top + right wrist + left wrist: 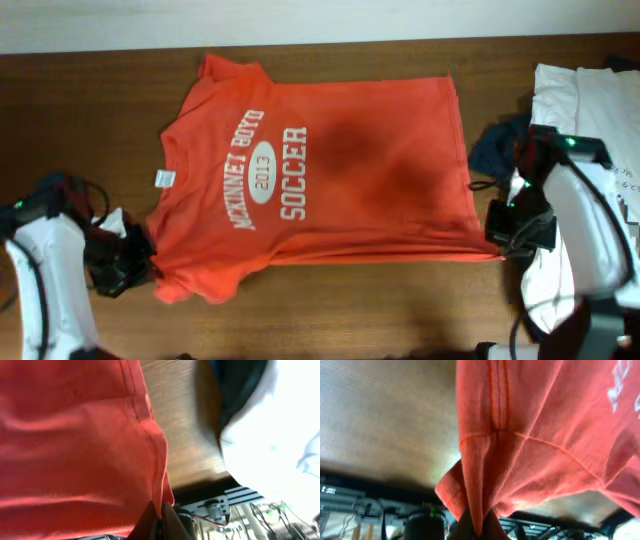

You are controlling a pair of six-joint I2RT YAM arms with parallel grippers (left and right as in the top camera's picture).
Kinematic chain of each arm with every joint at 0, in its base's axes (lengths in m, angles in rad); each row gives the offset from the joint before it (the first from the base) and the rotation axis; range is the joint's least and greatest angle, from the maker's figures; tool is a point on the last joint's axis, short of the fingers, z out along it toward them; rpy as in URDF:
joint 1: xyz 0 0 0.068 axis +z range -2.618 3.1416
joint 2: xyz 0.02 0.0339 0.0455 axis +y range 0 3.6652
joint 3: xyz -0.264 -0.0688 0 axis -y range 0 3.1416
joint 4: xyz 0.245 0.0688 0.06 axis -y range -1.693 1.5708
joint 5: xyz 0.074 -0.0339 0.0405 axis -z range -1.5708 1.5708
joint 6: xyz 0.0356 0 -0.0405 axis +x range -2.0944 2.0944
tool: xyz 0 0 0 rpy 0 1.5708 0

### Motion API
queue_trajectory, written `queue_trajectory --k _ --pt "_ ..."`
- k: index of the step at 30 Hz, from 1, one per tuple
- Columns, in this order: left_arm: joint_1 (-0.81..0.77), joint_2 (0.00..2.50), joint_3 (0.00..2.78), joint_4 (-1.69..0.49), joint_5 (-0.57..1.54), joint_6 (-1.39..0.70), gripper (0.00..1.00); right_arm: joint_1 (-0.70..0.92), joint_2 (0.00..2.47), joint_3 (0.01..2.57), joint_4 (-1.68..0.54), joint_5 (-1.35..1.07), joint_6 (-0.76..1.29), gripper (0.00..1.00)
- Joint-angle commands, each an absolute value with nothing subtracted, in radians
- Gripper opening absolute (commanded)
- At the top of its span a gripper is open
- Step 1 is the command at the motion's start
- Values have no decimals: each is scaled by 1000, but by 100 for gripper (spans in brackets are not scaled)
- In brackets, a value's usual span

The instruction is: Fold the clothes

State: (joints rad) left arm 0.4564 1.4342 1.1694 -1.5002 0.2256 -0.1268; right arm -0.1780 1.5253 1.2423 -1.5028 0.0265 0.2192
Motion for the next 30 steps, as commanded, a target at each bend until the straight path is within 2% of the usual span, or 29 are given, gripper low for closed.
queue_trajectory --k 1,5,8,11,13,19,24,25,26,27,28,29,30 --pt "484 1342 1158 -1507 213 -118 0 -186 1412 1240 -1505 81 264 4" --pt "480 1329 1148 -1317 303 -146 0 -184 1459 1240 -1390 83 259 4" --pt "453 1331 1050 -1041 342 -268 0 -183 1536 1240 -1202 78 231 4" --pt "354 1357 940 -713 374 -292 1 -183 1599 1240 -987 -25 214 4" --pt "305 1423 936 -567 367 -302 1 -183 1627 1240 -862 -45 214 4" --pt "294 1645 936 -369 375 -303 2 -183 1735 1240 -698 -74 214 4" --pt "294 1687 936 -272 381 -338 6 -183 1800 1240 -596 -151 214 5" --pt "294 1687 936 -269 387 -348 9 -183 1800 1240 -569 -178 214 22" --pt "295 1687 936 -270 407 -347 22 -183 1800 1240 -568 -181 214 28" --pt "295 1683 940 -270 432 -342 48 -183 1800 1240 -579 -180 213 34" --pt "295 1670 948 -278 453 -319 75 -183 1800 1240 -604 -177 187 54" --pt "295 1642 961 -302 452 -293 83 -183 1800 1240 -641 -164 187 54" --pt "294 1604 973 -323 453 -290 96 -183 1800 1240 -685 -162 187 54"
